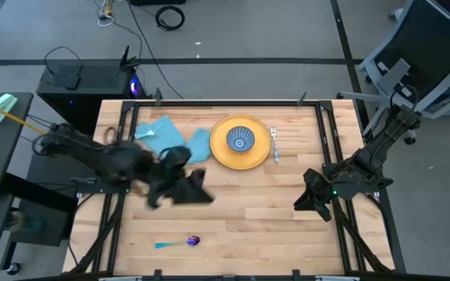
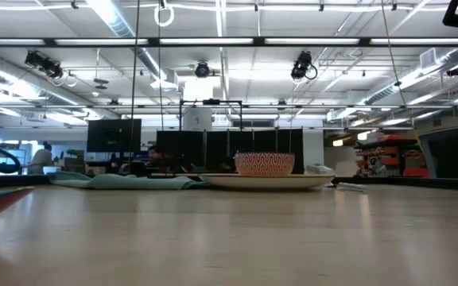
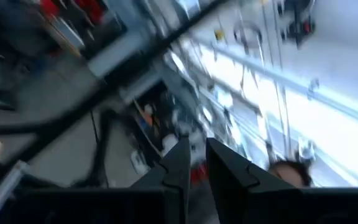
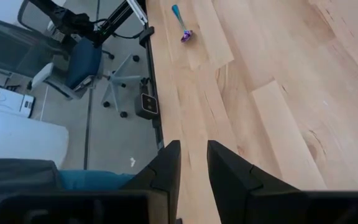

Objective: Set table place
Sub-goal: Put the blue spoon into the blue bowl

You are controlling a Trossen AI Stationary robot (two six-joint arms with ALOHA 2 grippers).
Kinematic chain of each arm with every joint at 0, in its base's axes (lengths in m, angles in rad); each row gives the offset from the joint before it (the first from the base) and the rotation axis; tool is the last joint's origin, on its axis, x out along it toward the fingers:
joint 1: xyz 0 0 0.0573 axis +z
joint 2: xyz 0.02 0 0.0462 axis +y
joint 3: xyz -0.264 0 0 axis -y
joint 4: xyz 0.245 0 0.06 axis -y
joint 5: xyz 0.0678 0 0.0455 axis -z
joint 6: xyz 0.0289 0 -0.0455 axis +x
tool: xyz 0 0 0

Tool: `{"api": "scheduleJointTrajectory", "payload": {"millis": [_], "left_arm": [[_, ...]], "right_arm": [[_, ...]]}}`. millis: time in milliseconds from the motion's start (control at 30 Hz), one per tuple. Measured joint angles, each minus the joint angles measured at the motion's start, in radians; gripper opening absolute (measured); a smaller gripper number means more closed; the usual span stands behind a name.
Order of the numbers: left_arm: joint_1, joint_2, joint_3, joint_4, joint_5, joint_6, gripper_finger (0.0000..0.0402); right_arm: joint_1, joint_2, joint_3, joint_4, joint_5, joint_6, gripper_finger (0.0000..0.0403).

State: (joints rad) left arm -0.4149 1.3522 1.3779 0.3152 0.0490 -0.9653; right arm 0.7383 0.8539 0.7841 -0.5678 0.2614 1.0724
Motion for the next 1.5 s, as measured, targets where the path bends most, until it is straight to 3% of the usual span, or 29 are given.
{"api": "scheduleJointTrajectory", "payload": {"millis": [100,167,300,400,533,633,800,1100,1233,1500], "left_arm": [[-0.071,0.007,0.175,-0.295,-0.039,0.035,0.0059],[-0.121,0.012,0.285,-0.516,-0.124,0.014,0.0057],[-0.200,0.045,0.476,-0.943,-0.329,-0.146,0.0051],[-0.257,0.081,0.558,-1.203,-0.420,-0.278,0.0047],[-0.304,0.141,0.553,-1.494,-0.411,-0.440,0.0043],[-0.318,0.206,0.488,-1.625,-0.303,-0.464,0.0043],[-0.332,0.311,0.281,-1.572,-0.138,-0.389,0.0044],[-0.305,0.441,-0.054,-1.166,0.135,-0.383,0.0058],[-0.303,0.443,-0.145,-0.988,0.132,-0.383,0.0073],[-0.281,0.442,-0.183,-1.038,0.042,-0.314,0.0103]], "right_arm": [[0.000,0.000,0.000,0.000,0.000,0.001,0.0085],[0.000,0.000,0.000,0.000,0.000,0.001,0.0085],[0.000,0.000,0.000,0.000,0.000,0.000,0.0085],[0.000,0.000,0.000,-0.001,0.000,-0.001,0.0085],[0.000,0.000,0.000,-0.002,0.000,-0.002,0.0085],[0.000,0.000,0.000,-0.003,0.000,-0.002,0.0085],[-0.002,0.000,0.000,-0.010,0.000,-0.002,0.0085],[-0.003,0.000,0.000,-0.011,0.022,-0.002,0.0085],[-0.003,0.000,0.000,-0.011,0.022,-0.002,0.0085],[-0.003,0.000,0.000,-0.017,0.022,-0.002,0.0085]]}}
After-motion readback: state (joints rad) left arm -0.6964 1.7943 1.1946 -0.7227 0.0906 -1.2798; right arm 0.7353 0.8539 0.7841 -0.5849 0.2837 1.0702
